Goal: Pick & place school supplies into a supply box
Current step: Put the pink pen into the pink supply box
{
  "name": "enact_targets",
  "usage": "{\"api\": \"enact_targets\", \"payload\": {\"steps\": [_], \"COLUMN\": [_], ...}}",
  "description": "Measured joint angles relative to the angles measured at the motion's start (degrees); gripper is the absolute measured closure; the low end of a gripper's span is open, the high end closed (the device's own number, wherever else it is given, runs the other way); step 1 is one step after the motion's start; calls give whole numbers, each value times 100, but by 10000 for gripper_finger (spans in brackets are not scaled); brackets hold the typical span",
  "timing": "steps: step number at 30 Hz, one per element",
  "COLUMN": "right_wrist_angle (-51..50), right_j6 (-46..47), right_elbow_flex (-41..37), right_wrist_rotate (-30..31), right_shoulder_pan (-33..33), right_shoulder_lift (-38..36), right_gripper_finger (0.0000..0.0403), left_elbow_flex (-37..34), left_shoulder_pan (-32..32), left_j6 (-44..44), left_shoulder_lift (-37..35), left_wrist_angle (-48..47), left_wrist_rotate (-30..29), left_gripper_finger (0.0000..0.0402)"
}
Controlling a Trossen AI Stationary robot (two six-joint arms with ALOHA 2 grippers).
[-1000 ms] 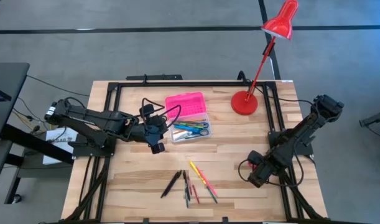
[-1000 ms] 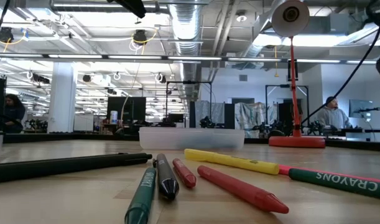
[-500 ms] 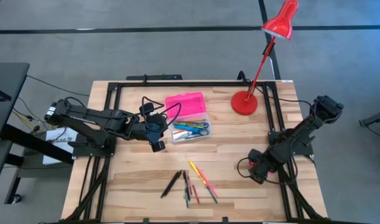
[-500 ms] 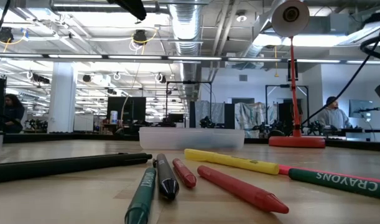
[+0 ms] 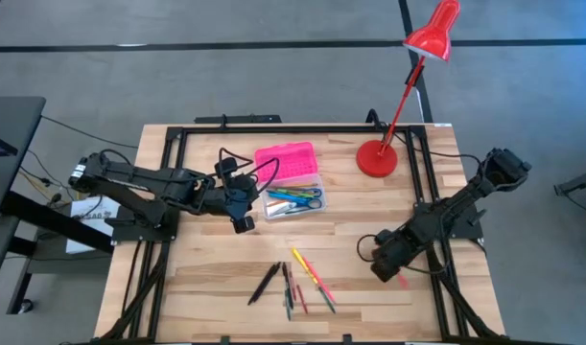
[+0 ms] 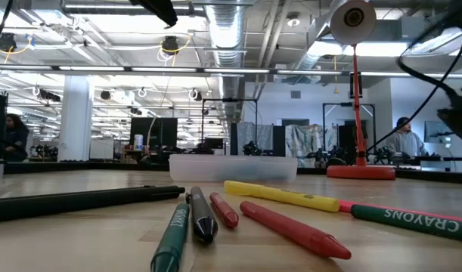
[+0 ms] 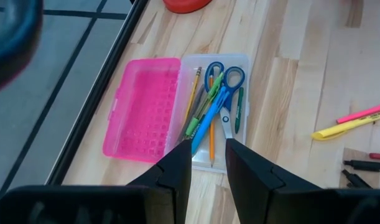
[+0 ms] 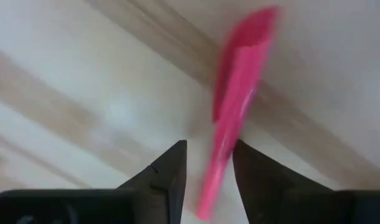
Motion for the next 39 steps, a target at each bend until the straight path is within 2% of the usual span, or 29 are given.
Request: {"api": "enact_targets", "payload": {"steps": [7,9,13,16,19,27,32,39], "right_wrist_angle": [950,1286,2293,2651,2622,1700,1685,1666], "right_j6": [103,59,-491,-944,-1789,-5096,-6228,-6950], "right_elbow_flex": [8,8,8,12,85,401,403,403], "right_wrist_rotate": [116,321,570,579,549,530,539,921], "right_shoulder_pan": [-466,-642,-1020,-1239,-1344,-1222,-1011,-885], "right_shoulder_lift": [4,4,1,-7,-39,-42,-42,-42], "right_gripper_finger": [308,316,329,333,335,336,336,330], "left_elbow_flex": [0,0,0,0,0,0,0,0], "left_shoulder_pan": [0,2,2,2,2,2,2,-84], "left_j6": [-2,-2,24,28,28,-44,-267,-608], "left_shoulder_lift": [-2,-2,-2,-2,-2,-2,-2,-4], "left_wrist_angle": [-272,-348,-443,-545,-561,-557,-553,-551], "left_wrist_rotate": [-2,-18,-50,-50,-50,-48,-48,-47], "left_gripper_finger": [309,309,309,309,309,309,309,309]}}
